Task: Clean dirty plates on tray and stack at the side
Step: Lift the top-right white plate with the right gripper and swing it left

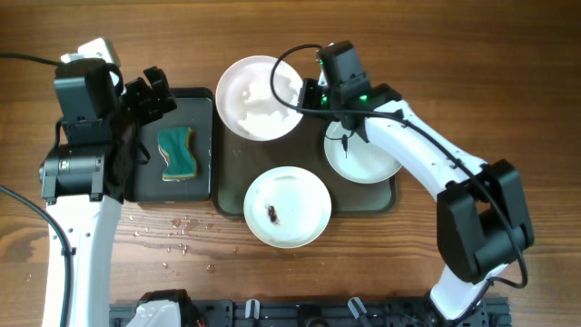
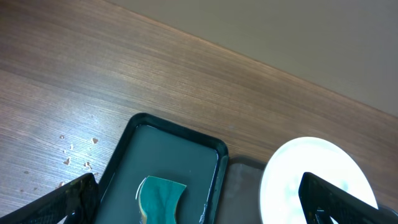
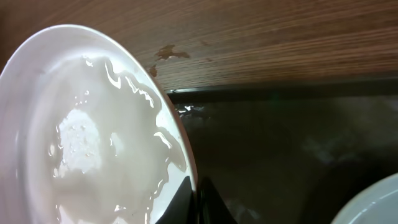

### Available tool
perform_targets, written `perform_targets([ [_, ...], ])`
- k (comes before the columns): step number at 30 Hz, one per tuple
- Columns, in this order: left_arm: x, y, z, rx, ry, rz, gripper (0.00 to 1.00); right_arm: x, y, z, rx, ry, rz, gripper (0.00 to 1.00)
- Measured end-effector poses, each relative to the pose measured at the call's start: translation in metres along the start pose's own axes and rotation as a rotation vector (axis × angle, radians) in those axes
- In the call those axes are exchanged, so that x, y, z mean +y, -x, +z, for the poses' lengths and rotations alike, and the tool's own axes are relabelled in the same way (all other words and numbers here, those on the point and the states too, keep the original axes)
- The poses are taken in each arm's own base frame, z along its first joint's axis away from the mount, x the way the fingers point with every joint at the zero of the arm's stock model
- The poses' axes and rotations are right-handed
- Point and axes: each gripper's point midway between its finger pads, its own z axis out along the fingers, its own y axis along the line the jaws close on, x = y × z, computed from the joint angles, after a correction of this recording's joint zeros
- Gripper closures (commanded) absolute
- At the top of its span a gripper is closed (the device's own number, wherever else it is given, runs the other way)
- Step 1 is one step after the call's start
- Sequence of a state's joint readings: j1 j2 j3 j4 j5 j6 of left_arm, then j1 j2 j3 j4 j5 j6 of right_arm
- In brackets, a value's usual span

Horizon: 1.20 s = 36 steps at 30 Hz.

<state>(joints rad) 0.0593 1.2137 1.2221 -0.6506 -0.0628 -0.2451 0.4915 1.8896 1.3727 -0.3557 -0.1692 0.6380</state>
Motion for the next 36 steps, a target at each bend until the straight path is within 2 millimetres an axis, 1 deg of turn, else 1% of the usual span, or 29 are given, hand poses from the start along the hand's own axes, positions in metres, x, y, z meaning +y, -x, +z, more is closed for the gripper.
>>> perform_targets([
  [4,0.0,0.0,0.0,0.0,0.0,0.0,0.0,0.026,0.004,-0.003,-0.069,-0.023,-0.056,0.96],
  [6,0.0,0.0,0.0,0.0,0.0,0.0,0.0,0.049,0.012,-0.005,-0.143,-0.012,-0.097,0.96],
  [7,0.0,0.0,0.0,0.0,0.0,0.0,0.0,0.056,0.013,-0.006,-0.166,-0.01,-0.113,0.96],
  [8,0.0,0.0,0.0,0.0,0.0,0.0,0.0,0.07,0.014,-0.008,-0.204,-0.003,-0.134,0.96],
  [9,0.0,0.0,0.0,0.0,0.0,0.0,0.0,0.078,0.014,-0.009,-0.231,0.004,-0.149,0.96],
  [15,0.0,0.0,0.0,0.0,0.0,0.0,0.0,0.116,0.016,-0.012,-0.361,0.04,-0.208,0.96],
  [18,0.0,0.0,0.0,0.0,0.0,0.0,0.0,0.127,0.013,-0.004,-0.411,0.032,-0.246,0.96],
  [19,0.0,0.0,0.0,0.0,0.0,0.0,0.0,0.13,0.01,0.002,-0.426,0.025,-0.265,0.95],
  [22,0.0,0.0,0.0,0.0,0.0,0.0,0.0,0.134,0.004,0.017,-0.46,0.002,-0.318,0.96],
  [25,0.0,0.0,0.0,0.0,0.0,0.0,0.0,0.138,0.002,0.026,-0.507,-0.015,-0.37,0.96],
  [29,0.0,0.0,0.0,0.0,0.0,0.0,0.0,0.145,0.01,0.024,-0.573,-0.026,-0.437,0.96],
  [36,0.0,0.0,0.0,0.0,0.0,0.0,0.0,0.161,0.027,0.01,-0.681,-0.052,-0.613,0.96],
])
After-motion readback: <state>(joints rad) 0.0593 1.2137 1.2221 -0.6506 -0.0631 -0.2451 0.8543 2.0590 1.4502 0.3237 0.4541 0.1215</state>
